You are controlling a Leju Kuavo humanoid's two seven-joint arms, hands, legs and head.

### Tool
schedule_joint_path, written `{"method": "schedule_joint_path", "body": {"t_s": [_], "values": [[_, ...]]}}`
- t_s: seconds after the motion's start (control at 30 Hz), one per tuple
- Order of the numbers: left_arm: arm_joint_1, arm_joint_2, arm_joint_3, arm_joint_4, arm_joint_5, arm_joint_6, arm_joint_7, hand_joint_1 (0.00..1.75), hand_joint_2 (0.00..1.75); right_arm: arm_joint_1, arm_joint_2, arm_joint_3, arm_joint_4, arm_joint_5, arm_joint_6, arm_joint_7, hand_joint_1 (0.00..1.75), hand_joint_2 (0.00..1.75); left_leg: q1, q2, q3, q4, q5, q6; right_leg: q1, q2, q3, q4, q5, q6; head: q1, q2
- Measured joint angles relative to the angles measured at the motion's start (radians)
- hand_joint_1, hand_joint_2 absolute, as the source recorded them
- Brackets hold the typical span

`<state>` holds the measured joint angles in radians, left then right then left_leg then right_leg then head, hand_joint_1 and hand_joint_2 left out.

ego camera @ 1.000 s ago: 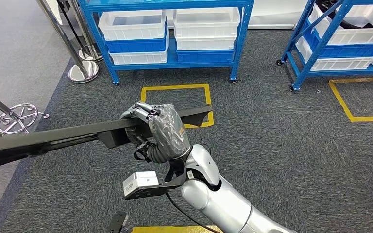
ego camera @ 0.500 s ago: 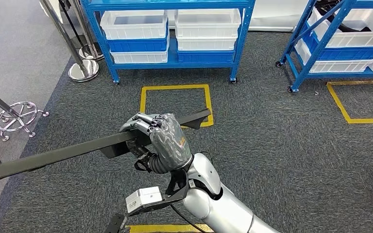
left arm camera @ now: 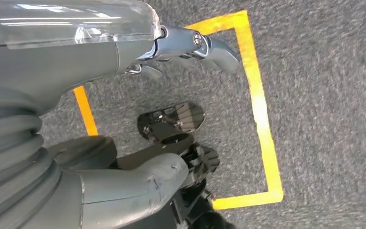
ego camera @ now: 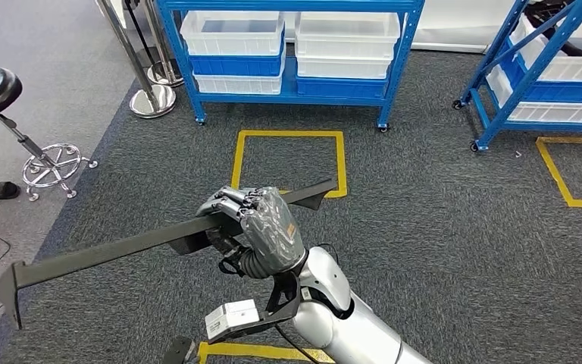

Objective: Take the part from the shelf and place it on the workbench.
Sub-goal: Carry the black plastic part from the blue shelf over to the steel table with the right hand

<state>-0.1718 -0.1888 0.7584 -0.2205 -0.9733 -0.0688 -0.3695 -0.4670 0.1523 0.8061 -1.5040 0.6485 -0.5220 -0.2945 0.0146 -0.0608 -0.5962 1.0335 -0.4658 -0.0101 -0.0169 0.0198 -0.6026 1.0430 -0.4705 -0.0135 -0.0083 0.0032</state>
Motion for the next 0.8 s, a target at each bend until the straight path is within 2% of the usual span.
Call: {"method": "schedule_joint_path", "body": {"t_s": [0.07,0.13,0.17,0.2,0.23,0.27,0.33,0.37,0.4,0.47,0.5,0.53,0.6,0.63,0.67,0.7,0.73,0.77,0.8], "values": [[-0.001,0.000,0.000,0.000,0.001,0.000,-0.001,0.00,1.75,0.000,0.000,0.000,-0.001,0.000,0.000,0.000,1.75,1.75,0.000,0.029,-0.037,0.078,-0.046,-0.008,-0.001,-0.020,0.002,-0.006,0.003,-0.011,-0.001,0.000],[-0.001,0.000,0.000,0.000,0.002,0.000,-0.002,0.00,1.75,0.003,0.000,0.000,0.000,0.000,0.000,0.000,1.75,1.75,0.001,0.048,-0.098,0.206,-0.103,-0.014,0.003,-0.040,0.001,-0.007,0.002,-0.016,-0.001,0.000],[0.000,-0.001,0.000,0.000,0.003,0.002,-0.002,0.00,1.75,0.004,0.000,0.000,0.000,0.000,0.000,0.000,1.75,1.75,0.001,0.051,-0.118,0.248,-0.114,-0.015,0.005,-0.050,0.001,-0.006,0.002,-0.017,-0.001,0.000],[0.001,-0.001,0.000,0.000,0.005,0.003,-0.002,0.00,1.75,0.005,0.000,0.000,0.000,0.000,0.000,0.000,1.75,1.75,0.001,0.054,-0.120,0.255,-0.107,-0.014,0.007,-0.060,0.001,-0.006,0.001,-0.018,-0.001,0.000],[0.003,-0.002,0.000,0.000,0.006,0.005,-0.001,0.00,1.75,0.005,0.000,0.000,0.000,0.001,0.000,0.000,1.75,1.75,0.000,0.058,-0.103,0.222,-0.082,-0.010,0.009,-0.070,0.001,-0.006,0.001,-0.018,-0.001,0.000],[0.003,-0.002,0.000,0.000,0.007,0.007,-0.001,0.00,1.75,0.004,0.000,0.000,-0.001,0.002,0.000,0.000,1.75,1.75,-0.002,0.069,-0.067,0.154,-0.048,-0.003,0.011,-0.079,0.003,-0.006,0.000,-0.018,-0.001,0.000],[0.001,-0.003,0.000,0.000,0.009,0.009,0.000,0.00,1.75,0.003,0.000,0.000,-0.005,0.003,0.001,0.000,1.75,1.75,-0.013,0.115,-0.001,0.024,-0.004,0.014,0.015,-0.096,0.006,-0.007,-0.001,-0.015,-0.001,0.000],[-0.001,-0.003,0.000,0.000,0.010,0.009,0.000,0.00,1.75,0.002,0.000,0.000,-0.007,0.003,0.001,0.000,1.75,1.75,-0.019,0.130,0.016,-0.012,0.004,0.022,0.016,-0.104,0.007,-0.007,-0.002,-0.012,-0.001,0.000],[-0.002,-0.003,0.000,0.000,0.010,0.010,0.000,0.00,1.75,0.002,0.000,0.000,-0.009,0.003,0.001,0.000,1.75,1.75,-0.024,0.135,0.018,-0.023,0.003,0.026,0.017,-0.113,0.008,-0.008,-0.002,-0.007,-0.001,0.000],[0.000,-0.004,0.001,0.000,0.011,0.010,0.001,0.00,1.75,0.000,-0.001,0.000,-0.010,0.003,0.001,0.000,1.75,1.75,-0.022,0.111,0.019,-0.033,0.012,0.032,0.017,-0.126,0.013,-0.011,-0.003,0.004,-0.001,0.000],[0.001,-0.005,0.001,0.000,0.011,0.010,0.001,0.00,1.75,-0.001,-0.001,0.000,-0.011,0.003,0.001,0.000,1.75,1.75,-0.018,0.100,0.023,-0.041,0.018,0.035,0.015,-0.114,0.013,-0.005,-0.010,0.010,-0.001,0.000],[0.000,-0.007,0.001,0.000,0.011,0.010,0.001,0.00,1.75,-0.002,-0.001,0.000,-0.013,0.003,0.001,0.000,1.75,1.75,-0.014,0.089,0.027,-0.049,0.025,0.040,0.014,-0.092,0.006,0.016,-0.027,0.016,-0.001,0.000],[-0.002,-0.011,0.001,0.000,0.012,0.010,0.001,0.00,1.75,-0.002,-0.005,0.000,-0.016,0.003,0.001,0.000,1.75,1.75,-0.010,0.066,0.027,-0.055,0.034,0.046,0.009,-0.041,-0.039,0.117,-0.087,0.024,0.000,0.000],[-0.002,-0.012,0.001,0.000,0.013,0.012,0.001,0.00,1.75,-0.002,-0.007,0.000,-0.016,0.003,0.002,0.000,1.75,1.75,-0.010,0.053,0.024,-0.054,0.035,0.047,0.008,-0.030,-0.070,0.180,-0.115,0.026,0.000,0.000],[-0.001,-0.013,0.001,0.000,0.015,0.013,0.001,0.00,1.75,-0.001,-0.010,0.000,-0.016,0.003,0.004,0.000,1.75,1.75,-0.010,0.041,0.021,-0.051,0.035,0.047,0.008,-0.026,-0.095,0.229,-0.130,0.028,0.000,0.000],[0.001,-0.013,0.001,0.000,0.017,0.016,0.001,0.00,1.75,0.000,-0.012,0.000,-0.016,0.003,0.005,0.000,1.75,1.75,-0.010,0.027,0.020,-0.048,0.035,0.047,0.007,-0.024,-0.105,0.246,-0.125,0.030,0.000,0.000],[0.002,-0.014,0.002,0.000,0.019,0.018,0.001,0.00,1.75,-0.001,-0.013,0.000,-0.016,0.003,0.007,0.000,1.75,1.75,-0.009,0.013,0.019,-0.044,0.033,0.045,0.005,-0.022,-0.098,0.228,-0.100,0.031,0.000,0.000],[0.003,-0.015,0.002,0.000,0.020,0.019,0.001,0.00,1.75,-0.001,-0.013,0.000,-0.016,0.003,0.009,0.000,1.75,1.75,-0.008,-0.002,0.018,-0.038,0.031,0.041,0.002,-0.016,-0.076,0.177,-0.064,0.031,0.000,0.000],[0.004,-0.016,0.002,0.000,0.020,0.019,0.001,0.00,1.75,-0.003,-0.014,0.000,-0.017,0.003,0.010,0.000,1.75,1.75,-0.006,-0.015,0.016,-0.031,0.028,0.037,-0.002,0.004,-0.047,0.116,-0.032,0.031,0.000,0.000]]}}
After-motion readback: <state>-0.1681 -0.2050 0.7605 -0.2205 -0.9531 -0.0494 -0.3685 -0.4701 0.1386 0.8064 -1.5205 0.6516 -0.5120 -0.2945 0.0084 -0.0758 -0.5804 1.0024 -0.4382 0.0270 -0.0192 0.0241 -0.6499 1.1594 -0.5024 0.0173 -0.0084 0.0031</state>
